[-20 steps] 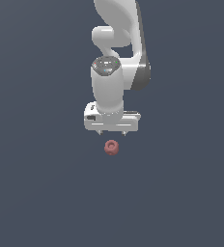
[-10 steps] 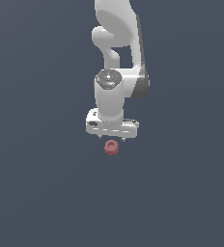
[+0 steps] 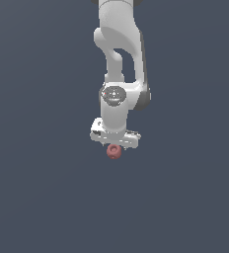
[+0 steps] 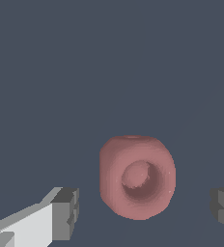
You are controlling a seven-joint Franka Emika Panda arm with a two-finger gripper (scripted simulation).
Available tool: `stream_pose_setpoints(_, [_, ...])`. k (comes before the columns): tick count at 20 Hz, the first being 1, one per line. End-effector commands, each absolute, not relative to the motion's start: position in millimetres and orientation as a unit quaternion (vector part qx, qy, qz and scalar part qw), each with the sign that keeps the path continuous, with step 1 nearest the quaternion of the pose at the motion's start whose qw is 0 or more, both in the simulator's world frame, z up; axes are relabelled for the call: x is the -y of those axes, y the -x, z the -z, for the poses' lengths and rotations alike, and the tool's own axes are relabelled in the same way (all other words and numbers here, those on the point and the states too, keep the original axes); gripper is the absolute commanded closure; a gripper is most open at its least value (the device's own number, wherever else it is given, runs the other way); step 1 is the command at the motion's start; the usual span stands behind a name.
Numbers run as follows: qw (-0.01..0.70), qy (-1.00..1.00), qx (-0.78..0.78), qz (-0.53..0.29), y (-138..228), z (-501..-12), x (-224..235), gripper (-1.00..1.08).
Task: Pick up the object and move it to a goal position.
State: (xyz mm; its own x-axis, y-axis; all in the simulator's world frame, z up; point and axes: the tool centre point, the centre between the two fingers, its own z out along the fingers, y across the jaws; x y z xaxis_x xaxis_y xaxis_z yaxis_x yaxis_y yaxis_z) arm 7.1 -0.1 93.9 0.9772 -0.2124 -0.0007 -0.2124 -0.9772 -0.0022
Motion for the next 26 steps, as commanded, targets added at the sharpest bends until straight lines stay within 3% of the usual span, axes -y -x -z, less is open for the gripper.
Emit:
stream_pose_setpoints(1, [0.000, 0.994, -0.110, 0.000, -7, -91, 0, -0.92])
stream_pose_setpoints(19, [0.000, 0.994, -0.110, 0.000, -7, -41, 0, -0.92])
stream_pose_setpoints(20, [0.000, 0.994, -0.110, 0.000, -7, -41, 0, 1.08])
stream_pose_setpoints(26, [0.000, 0.994, -0.110, 0.000, -7, -41, 0, 1.08])
